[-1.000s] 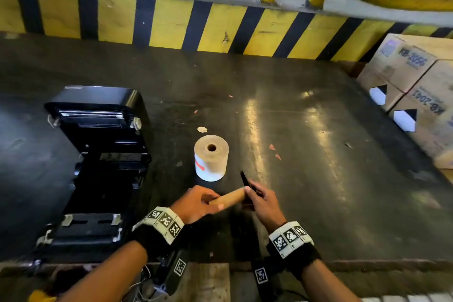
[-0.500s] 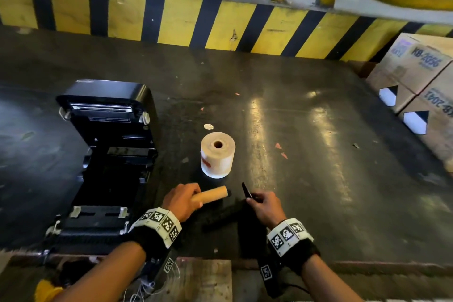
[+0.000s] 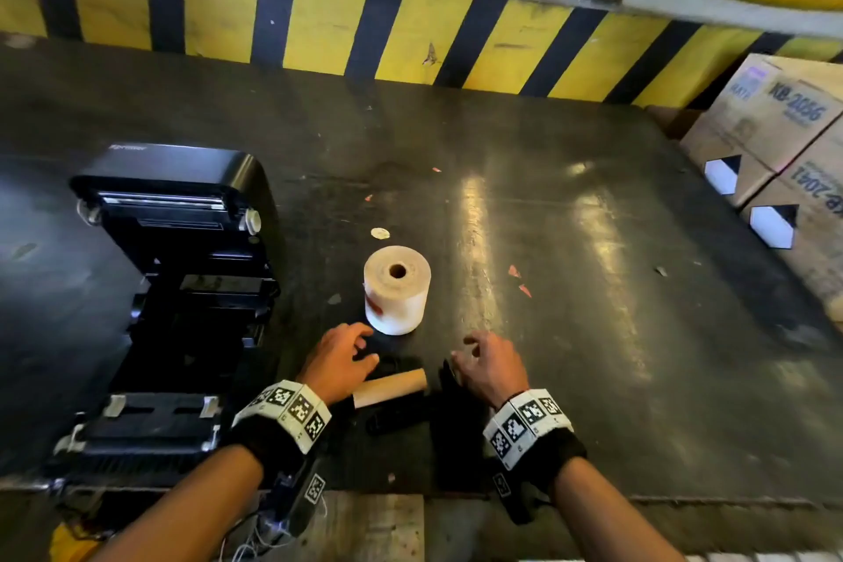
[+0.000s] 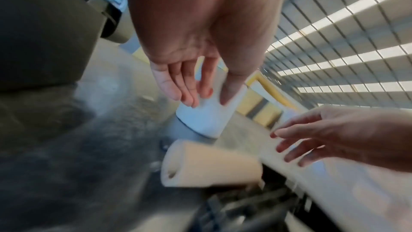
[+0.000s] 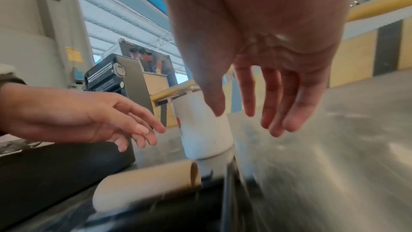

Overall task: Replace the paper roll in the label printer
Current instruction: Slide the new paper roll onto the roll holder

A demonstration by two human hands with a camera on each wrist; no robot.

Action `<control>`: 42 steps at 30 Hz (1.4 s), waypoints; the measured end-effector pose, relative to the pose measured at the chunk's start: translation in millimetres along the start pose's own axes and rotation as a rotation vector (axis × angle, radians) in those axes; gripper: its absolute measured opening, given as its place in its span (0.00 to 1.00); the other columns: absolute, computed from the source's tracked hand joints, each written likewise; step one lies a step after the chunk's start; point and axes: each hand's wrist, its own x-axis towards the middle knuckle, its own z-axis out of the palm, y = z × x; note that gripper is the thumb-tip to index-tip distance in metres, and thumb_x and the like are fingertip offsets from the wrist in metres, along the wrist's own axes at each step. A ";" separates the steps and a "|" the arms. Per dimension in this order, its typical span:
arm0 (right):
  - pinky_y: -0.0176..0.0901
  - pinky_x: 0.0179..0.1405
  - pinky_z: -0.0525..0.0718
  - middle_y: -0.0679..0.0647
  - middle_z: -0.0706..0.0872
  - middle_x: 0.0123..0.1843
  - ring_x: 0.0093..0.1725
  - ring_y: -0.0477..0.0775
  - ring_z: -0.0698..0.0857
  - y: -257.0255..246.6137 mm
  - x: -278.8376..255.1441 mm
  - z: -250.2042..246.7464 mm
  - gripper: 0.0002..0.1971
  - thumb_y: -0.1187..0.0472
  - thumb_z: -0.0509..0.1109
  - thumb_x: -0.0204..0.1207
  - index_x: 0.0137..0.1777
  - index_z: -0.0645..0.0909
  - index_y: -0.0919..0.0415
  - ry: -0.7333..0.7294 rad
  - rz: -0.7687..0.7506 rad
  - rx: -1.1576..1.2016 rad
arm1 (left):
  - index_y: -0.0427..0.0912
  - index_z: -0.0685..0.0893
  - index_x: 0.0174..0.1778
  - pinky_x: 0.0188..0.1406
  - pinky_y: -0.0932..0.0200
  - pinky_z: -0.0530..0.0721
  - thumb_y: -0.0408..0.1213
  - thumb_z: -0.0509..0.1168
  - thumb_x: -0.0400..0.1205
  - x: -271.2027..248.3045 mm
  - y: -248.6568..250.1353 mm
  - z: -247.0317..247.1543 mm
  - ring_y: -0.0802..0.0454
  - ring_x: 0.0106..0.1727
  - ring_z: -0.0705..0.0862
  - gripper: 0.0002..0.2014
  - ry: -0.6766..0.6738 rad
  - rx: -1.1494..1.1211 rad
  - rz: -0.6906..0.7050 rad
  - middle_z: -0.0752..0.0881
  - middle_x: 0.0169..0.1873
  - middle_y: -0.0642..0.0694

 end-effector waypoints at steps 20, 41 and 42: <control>0.58 0.55 0.88 0.59 0.84 0.61 0.56 0.61 0.86 -64.3 39.0 -12.3 0.25 0.50 0.79 0.66 0.60 0.81 0.60 -0.037 -0.129 0.699 | 0.37 0.83 0.52 0.61 0.48 0.79 0.56 0.61 0.79 13.4 26.2 -34.9 0.41 0.57 0.82 0.23 0.251 -0.526 -0.304 0.86 0.54 0.37; 0.22 0.73 0.56 0.51 0.75 0.71 0.71 0.48 0.70 -51.8 -36.9 -53.7 0.23 0.50 0.71 0.75 0.70 0.77 0.53 0.299 -0.377 0.469 | 0.42 0.81 0.54 0.44 0.50 0.85 0.50 0.71 0.74 -28.0 88.7 -37.2 0.47 0.44 0.87 0.19 0.101 -0.949 -0.258 0.89 0.44 0.43; 0.31 0.76 0.57 0.54 0.74 0.73 0.73 0.51 0.69 -57.5 -38.1 -54.1 0.24 0.48 0.69 0.74 0.70 0.78 0.54 0.306 -0.408 0.409 | 0.44 0.82 0.50 0.41 0.52 0.85 0.48 0.70 0.75 -31.5 92.5 -37.2 0.49 0.42 0.87 0.14 0.093 -0.946 -0.230 0.88 0.41 0.44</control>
